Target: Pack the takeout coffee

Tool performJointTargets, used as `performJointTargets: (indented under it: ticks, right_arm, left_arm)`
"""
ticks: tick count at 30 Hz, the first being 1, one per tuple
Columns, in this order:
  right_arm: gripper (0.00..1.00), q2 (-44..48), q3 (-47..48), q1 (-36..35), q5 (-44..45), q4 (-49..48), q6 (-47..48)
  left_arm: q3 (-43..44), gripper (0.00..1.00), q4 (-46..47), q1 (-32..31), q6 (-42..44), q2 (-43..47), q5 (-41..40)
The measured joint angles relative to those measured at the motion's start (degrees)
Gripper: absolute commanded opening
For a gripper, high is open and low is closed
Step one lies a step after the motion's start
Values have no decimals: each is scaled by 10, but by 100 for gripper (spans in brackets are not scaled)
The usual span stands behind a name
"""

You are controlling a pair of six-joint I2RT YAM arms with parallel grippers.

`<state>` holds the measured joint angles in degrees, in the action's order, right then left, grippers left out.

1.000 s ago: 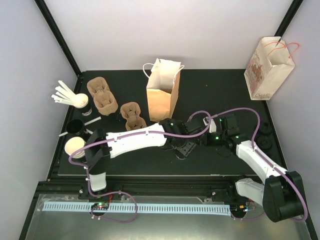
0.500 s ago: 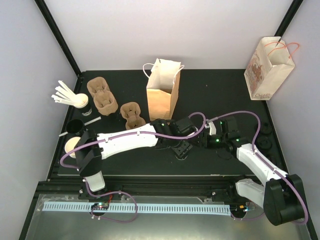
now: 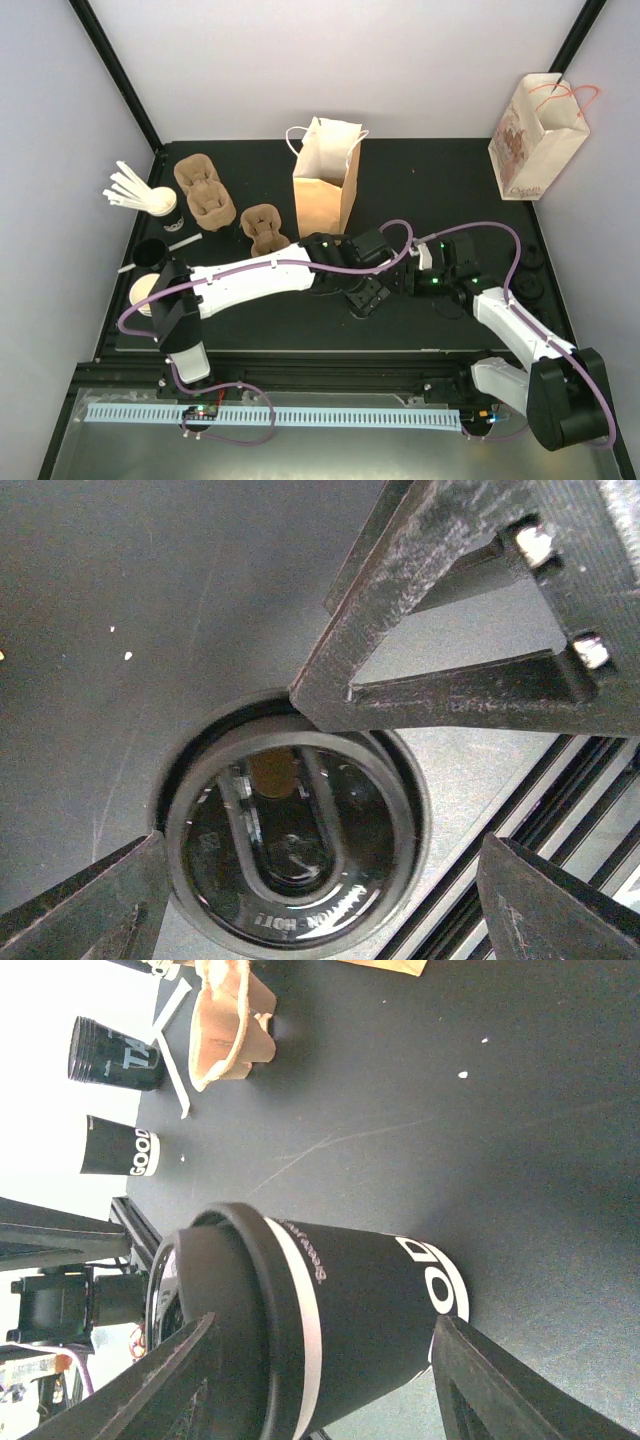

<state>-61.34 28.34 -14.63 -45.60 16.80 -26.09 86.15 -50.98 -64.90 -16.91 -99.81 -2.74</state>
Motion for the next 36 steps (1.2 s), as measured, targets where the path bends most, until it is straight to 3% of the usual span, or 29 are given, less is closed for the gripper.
performJointTargets:
  ticks: [13, 27, 36]
  right_arm:
    - [62, -5, 0, 0, 0, -4, 0]
    - [62, -4, 0, 0, 1, -9, -2]
    - [61, 29, -2, 0, 5, -15, -31]
  left_arm:
    - [30, 92, -49, 0, -40, -23, -6]
    - [31, 67, -53, 8, -63, -49, -11]
    - [31, 66, -53, 8, -49, -49, -12]
